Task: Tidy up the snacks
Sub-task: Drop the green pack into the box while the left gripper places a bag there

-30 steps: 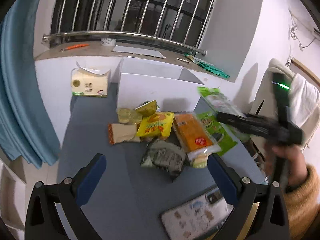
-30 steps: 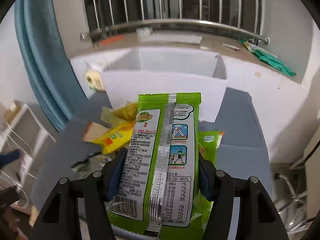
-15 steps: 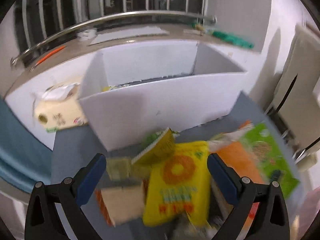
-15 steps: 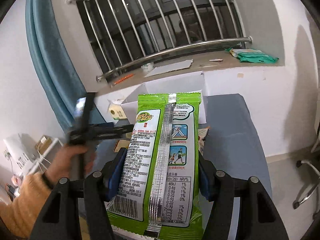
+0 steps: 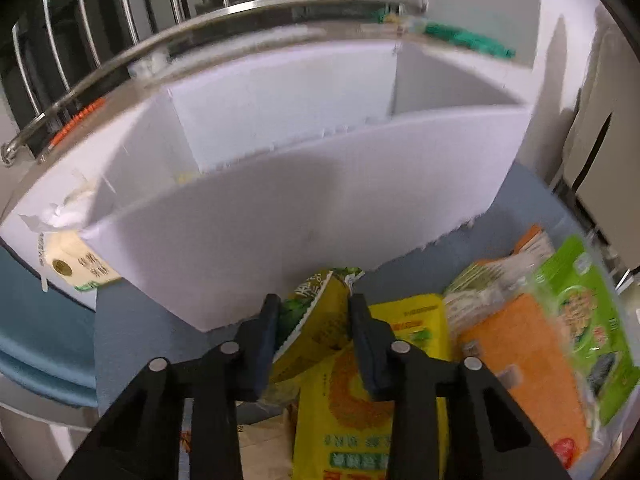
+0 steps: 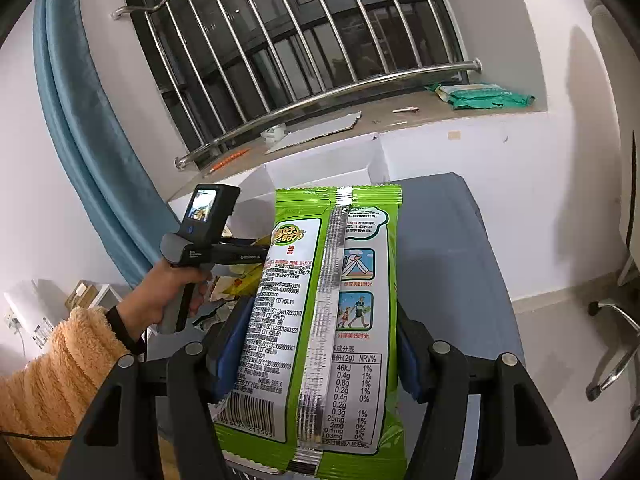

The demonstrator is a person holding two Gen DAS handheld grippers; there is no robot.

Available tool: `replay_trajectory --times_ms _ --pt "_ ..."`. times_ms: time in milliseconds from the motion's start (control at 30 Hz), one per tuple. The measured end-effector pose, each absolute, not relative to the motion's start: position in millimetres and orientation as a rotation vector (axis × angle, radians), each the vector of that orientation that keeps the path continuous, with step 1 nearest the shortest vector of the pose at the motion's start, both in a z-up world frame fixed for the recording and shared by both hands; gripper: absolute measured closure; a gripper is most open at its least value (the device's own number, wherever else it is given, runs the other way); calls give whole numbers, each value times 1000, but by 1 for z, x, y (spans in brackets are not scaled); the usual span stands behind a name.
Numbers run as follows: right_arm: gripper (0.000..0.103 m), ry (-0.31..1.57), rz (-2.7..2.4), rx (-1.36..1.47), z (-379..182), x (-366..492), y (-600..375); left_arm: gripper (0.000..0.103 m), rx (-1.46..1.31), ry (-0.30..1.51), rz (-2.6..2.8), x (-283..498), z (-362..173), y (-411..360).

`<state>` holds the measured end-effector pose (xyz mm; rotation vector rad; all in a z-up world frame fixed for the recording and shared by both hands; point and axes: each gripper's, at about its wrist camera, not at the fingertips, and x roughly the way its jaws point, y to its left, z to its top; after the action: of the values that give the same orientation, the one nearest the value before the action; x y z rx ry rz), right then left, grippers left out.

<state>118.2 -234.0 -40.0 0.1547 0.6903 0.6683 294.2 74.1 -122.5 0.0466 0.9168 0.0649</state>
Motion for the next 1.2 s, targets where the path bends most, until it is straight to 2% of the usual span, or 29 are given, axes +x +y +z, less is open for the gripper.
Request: replay_trajectory --times_ms 400,600,733,933,1033,1067,1100,1133,1200 --pt "35 679 700 126 -37 140 -209 65 -129 607 -95 221 -12 71" --pt "35 638 711 92 -4 206 -165 65 -168 510 -88 223 41 91" --pt "35 679 683 102 8 278 -131 65 -175 523 -61 254 47 107" --pt "35 751 622 75 4 365 -89 65 -218 601 -22 317 22 139" --pt "30 779 610 80 -4 392 -77 62 -185 651 -7 341 10 143" --pt "19 782 622 72 -4 397 -74 50 -177 695 -11 350 5 145" --pt "9 794 619 47 -6 403 -70 19 -180 719 -10 354 2 146" --pt "0 804 595 25 -8 406 -67 2 -189 730 -1 356 -1 148" --pt "0 790 556 -17 -10 403 -69 0 -197 701 6 352 -5 150"
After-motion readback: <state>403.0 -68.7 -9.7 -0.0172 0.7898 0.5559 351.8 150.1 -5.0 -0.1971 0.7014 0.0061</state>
